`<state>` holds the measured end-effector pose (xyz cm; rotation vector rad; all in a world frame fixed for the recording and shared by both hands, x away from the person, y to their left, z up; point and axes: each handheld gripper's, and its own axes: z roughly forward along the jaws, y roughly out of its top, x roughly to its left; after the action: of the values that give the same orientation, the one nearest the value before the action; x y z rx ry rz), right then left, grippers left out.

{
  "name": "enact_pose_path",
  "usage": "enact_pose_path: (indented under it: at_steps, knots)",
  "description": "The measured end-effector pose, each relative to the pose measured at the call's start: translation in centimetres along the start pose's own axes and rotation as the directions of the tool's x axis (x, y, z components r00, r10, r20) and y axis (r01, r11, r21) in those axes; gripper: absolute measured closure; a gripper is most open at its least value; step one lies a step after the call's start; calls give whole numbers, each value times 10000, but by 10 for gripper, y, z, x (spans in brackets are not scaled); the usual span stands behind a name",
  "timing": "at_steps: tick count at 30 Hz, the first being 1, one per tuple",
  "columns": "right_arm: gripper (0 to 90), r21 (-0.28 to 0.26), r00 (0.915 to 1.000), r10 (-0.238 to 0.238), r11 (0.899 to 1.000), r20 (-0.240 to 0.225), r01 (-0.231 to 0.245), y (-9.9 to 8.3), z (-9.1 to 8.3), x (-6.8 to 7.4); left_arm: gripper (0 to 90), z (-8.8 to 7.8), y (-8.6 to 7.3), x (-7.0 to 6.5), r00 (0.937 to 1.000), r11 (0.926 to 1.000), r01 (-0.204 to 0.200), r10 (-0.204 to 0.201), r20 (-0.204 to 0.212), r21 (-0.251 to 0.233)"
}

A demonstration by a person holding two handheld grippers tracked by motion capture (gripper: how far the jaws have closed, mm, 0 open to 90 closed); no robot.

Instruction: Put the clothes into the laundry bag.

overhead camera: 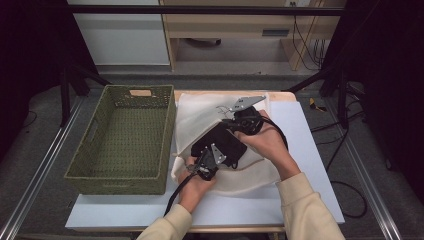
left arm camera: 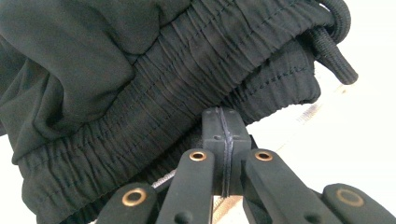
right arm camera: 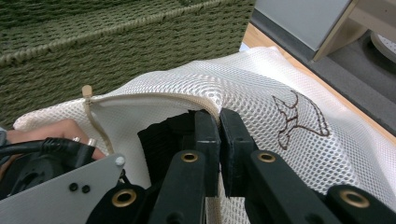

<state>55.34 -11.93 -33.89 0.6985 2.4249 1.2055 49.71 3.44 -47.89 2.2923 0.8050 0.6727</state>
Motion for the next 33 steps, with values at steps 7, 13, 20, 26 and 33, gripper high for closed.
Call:
enact_pose_path:
  at_steps: [7,13,20,26,33]
  knots:
    - [872,-101,9999,104,9999,5,-104,2,1,-6,900,1,1,0,10000,10000,-7,7,0,25]
    - [872,-255,9999,110,9996,20,-110,7,0,-11,900,3,2,1,10000,10000,26,-26,-25,-20]
    - [872,-279,9998,177,9994,-72,-179,8,2,-14,900,4,4,2,10000,10000,2,-2,-59,35]
    - [872,-227,9998,180,9996,-119,-183,8,2,-14,900,6,5,3,9999,10000,35,-35,-105,44]
    - [872,-197,9997,183,9996,-135,-185,8,3,-14,900,10,8,5,9998,10000,93,-92,-192,7]
